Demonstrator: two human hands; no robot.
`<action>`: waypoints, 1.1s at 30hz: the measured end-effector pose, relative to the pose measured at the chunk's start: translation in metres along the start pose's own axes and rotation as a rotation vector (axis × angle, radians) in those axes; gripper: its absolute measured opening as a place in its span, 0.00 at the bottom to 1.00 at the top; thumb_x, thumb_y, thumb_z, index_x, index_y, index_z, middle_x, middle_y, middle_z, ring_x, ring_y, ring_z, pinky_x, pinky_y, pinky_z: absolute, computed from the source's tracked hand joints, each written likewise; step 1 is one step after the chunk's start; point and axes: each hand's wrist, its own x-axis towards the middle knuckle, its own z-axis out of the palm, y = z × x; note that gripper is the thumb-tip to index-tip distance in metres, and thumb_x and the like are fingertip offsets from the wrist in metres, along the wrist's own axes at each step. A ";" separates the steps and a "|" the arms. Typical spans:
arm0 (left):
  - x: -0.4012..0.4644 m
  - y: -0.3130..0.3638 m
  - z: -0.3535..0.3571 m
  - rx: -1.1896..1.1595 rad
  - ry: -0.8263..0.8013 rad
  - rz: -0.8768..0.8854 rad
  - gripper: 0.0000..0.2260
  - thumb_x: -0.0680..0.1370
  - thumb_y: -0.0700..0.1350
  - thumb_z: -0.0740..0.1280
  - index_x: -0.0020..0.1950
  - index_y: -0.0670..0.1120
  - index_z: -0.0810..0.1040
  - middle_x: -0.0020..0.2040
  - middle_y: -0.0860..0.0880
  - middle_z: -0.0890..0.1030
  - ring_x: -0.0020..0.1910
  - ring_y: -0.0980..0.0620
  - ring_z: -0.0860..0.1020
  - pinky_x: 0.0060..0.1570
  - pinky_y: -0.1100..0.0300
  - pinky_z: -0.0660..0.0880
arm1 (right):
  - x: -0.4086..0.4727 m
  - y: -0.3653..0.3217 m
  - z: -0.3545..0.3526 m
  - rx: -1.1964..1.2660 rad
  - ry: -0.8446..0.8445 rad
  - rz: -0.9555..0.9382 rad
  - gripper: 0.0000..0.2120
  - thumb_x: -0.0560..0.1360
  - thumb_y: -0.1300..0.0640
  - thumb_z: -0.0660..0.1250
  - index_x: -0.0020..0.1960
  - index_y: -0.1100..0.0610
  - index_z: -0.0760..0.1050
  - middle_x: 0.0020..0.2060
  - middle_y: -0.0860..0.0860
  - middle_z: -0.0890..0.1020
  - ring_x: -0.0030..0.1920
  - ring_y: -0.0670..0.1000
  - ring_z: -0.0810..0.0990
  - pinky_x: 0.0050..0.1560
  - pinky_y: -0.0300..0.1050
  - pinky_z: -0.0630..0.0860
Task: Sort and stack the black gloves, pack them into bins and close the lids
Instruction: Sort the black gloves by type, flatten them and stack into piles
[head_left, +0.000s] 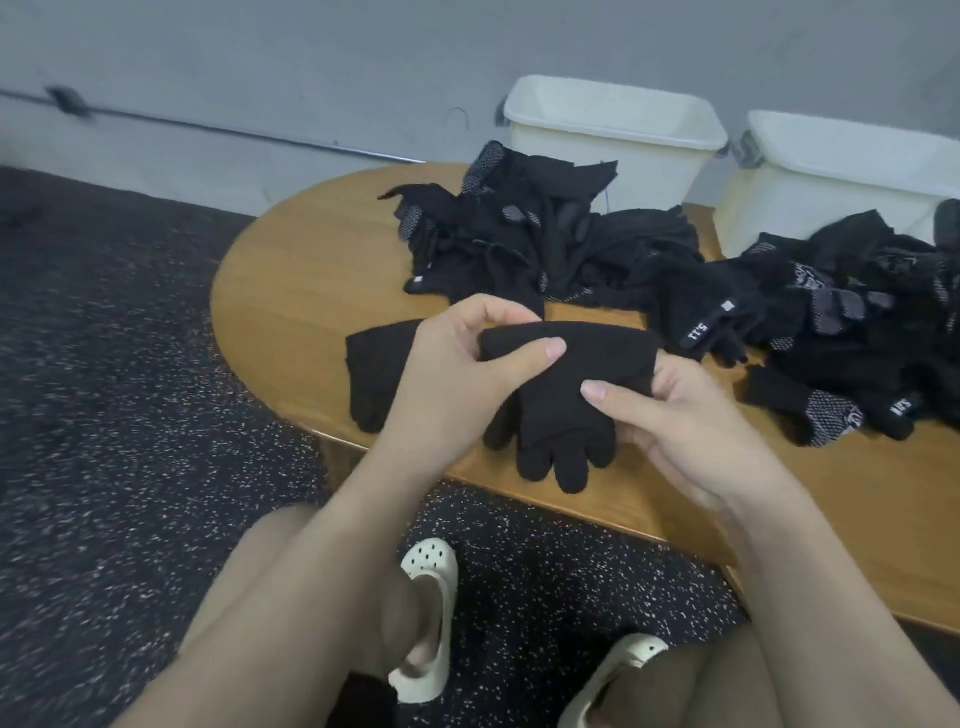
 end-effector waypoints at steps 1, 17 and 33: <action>0.000 0.006 -0.006 -0.019 0.027 -0.026 0.07 0.76 0.41 0.77 0.52 0.43 0.84 0.47 0.44 0.87 0.49 0.46 0.86 0.54 0.42 0.83 | 0.006 -0.001 0.010 0.028 0.025 -0.003 0.11 0.73 0.55 0.71 0.55 0.53 0.84 0.50 0.57 0.87 0.45 0.54 0.83 0.42 0.46 0.80; 0.013 -0.011 -0.115 0.208 0.310 -0.352 0.06 0.74 0.44 0.78 0.48 0.42 0.86 0.42 0.47 0.88 0.42 0.49 0.87 0.46 0.49 0.85 | 0.095 0.022 0.097 -0.326 0.189 -0.099 0.05 0.75 0.55 0.77 0.50 0.54 0.85 0.44 0.47 0.88 0.47 0.49 0.86 0.53 0.55 0.83; 0.015 -0.024 -0.116 0.430 0.453 -0.301 0.13 0.75 0.51 0.77 0.55 0.46 0.83 0.43 0.51 0.86 0.30 0.53 0.84 0.29 0.59 0.79 | 0.107 0.033 0.086 -0.482 0.226 -0.065 0.11 0.72 0.45 0.77 0.44 0.51 0.81 0.36 0.49 0.83 0.33 0.49 0.79 0.39 0.48 0.77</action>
